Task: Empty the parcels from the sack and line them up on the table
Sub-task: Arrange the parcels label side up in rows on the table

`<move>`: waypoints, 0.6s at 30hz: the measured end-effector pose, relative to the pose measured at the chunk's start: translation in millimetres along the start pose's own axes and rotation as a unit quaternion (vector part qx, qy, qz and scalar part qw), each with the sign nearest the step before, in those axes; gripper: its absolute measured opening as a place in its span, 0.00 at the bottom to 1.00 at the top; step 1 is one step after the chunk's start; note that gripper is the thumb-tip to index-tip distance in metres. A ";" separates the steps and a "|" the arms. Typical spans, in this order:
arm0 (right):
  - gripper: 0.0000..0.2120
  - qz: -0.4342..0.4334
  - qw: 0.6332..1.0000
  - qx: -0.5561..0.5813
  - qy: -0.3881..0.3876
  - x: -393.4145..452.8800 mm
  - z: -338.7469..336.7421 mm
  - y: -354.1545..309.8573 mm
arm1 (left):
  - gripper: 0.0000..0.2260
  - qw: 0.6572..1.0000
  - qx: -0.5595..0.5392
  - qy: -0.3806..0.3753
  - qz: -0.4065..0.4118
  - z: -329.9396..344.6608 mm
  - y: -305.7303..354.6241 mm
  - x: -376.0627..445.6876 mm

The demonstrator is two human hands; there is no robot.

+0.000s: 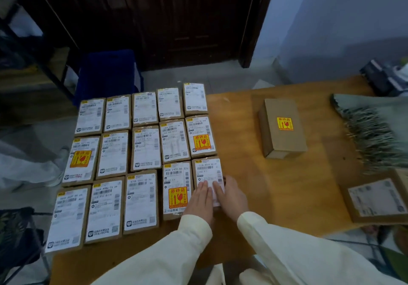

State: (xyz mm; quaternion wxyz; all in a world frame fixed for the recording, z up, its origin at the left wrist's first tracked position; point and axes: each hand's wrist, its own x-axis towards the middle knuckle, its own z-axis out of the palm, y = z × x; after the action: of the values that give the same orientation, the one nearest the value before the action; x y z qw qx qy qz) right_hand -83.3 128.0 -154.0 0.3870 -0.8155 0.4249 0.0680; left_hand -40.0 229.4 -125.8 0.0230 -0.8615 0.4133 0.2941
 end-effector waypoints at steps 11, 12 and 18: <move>0.19 0.094 0.938 0.134 0.304 51.7 -149.8 77.1 | 0.27 0.967 -0.230 0.099 0.035 -56.5 80.8 52.6; 0.21 0.107 0.940 0.147 0.287 59.5 -160.8 82.8 | 0.27 0.965 -0.246 0.090 0.028 -62.5 92.5 65.2; 0.18 0.118 0.906 0.376 0.155 98.5 -193.1 101.6 | 0.34 0.937 -0.344 0.056 -0.019 -94.0 159.9 139.0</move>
State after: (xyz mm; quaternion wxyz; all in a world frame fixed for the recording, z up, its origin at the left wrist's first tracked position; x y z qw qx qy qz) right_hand -139.1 -102.5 -122.1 0.5835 -0.5538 0.5664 -0.1791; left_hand -42.7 0.7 -88.7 -0.2927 -0.8394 0.2707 0.3694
